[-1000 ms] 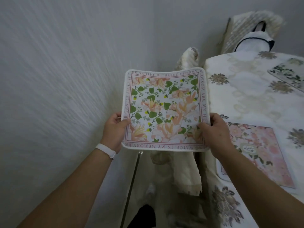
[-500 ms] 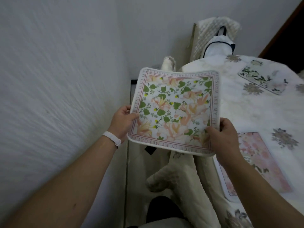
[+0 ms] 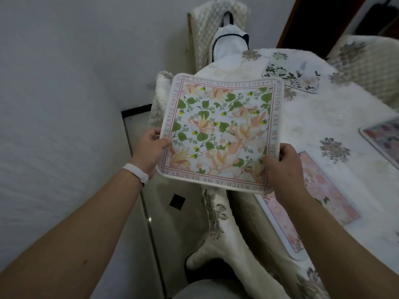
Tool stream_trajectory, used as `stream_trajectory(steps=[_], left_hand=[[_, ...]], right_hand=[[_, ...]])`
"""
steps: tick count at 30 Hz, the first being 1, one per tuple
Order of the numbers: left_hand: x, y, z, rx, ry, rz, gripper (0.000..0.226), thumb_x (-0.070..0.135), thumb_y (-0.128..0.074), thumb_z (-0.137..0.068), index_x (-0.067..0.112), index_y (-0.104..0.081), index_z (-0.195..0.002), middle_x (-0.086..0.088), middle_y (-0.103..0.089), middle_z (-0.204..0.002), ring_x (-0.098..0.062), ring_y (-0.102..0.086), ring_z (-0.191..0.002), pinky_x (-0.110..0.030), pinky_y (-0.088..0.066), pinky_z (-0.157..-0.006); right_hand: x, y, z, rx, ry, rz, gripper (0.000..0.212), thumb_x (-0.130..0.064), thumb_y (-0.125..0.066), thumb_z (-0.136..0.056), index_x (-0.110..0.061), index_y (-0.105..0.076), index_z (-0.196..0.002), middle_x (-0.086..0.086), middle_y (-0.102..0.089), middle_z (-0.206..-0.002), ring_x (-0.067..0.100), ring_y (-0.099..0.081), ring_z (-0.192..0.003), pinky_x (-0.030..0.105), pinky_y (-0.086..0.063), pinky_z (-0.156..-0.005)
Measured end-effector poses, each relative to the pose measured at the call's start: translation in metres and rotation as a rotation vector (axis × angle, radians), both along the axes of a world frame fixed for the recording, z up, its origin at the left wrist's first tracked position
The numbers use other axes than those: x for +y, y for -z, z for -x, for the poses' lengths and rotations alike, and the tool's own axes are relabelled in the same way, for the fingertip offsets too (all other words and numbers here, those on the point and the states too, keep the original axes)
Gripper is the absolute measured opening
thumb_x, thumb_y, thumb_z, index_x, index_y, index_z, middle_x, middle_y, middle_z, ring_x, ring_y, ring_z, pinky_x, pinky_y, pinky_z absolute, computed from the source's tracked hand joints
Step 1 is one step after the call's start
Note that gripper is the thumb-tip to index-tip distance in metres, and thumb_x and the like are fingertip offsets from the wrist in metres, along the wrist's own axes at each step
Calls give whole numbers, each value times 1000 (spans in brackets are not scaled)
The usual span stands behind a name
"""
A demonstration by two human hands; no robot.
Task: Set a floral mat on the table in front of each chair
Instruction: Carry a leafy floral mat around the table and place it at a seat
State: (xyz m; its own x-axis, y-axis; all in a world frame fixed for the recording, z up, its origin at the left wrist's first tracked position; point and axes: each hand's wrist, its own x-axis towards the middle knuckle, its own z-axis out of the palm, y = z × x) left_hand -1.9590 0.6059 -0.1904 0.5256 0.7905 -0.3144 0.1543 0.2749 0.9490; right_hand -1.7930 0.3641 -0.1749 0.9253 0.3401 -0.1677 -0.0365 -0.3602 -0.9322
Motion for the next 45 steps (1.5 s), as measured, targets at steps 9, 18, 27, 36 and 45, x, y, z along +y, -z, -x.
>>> stream_trajectory(steps=[9,18,27,36,45], left_hand=[[54,-1,-87,94,93,-40,17,-3,-58,-89,14,-58,-89,-15,-69,-95,-28,-65,-68,-48,-58,-74],[67,-6,-157,220,308,-194,13,-3,-56,-91,9,-56,-95,-19,-69,-91,-23,-67,-62,-39,-58,-64],[119,6,-266,265,527,-256,15,-5,-54,-89,11,-55,-88,-17,-67,-74,-27,-63,-57,-54,-57,-75],[221,46,-363,289,772,-170,14,-1,-58,-88,13,-57,-87,-16,-71,-86,-37,-68,-77,-59,-55,-81],[273,82,-416,336,975,-169,14,-1,-55,-87,12,-58,-91,-9,-69,-72,-23,-64,-57,-42,-56,-66]], right_hand=[[45,21,-63,66,102,29,16,-11,-57,-90,-20,-56,-103,-8,-65,-94,11,-67,-81,34,-58,-66],[38,18,-96,125,232,-20,16,-9,-58,-90,-21,-55,-100,-5,-65,-90,13,-66,-74,31,-56,-58],[67,40,-123,163,432,-26,14,-12,-59,-90,-20,-54,-101,-1,-62,-85,18,-60,-70,33,-52,-58],[170,61,-156,246,682,65,14,-10,-57,-92,-17,-54,-105,-4,-61,-88,10,-59,-69,24,-41,-50],[244,96,-167,387,820,130,12,-12,-55,-94,-17,-53,-104,-5,-62,-94,16,-63,-82,27,-49,-54]])
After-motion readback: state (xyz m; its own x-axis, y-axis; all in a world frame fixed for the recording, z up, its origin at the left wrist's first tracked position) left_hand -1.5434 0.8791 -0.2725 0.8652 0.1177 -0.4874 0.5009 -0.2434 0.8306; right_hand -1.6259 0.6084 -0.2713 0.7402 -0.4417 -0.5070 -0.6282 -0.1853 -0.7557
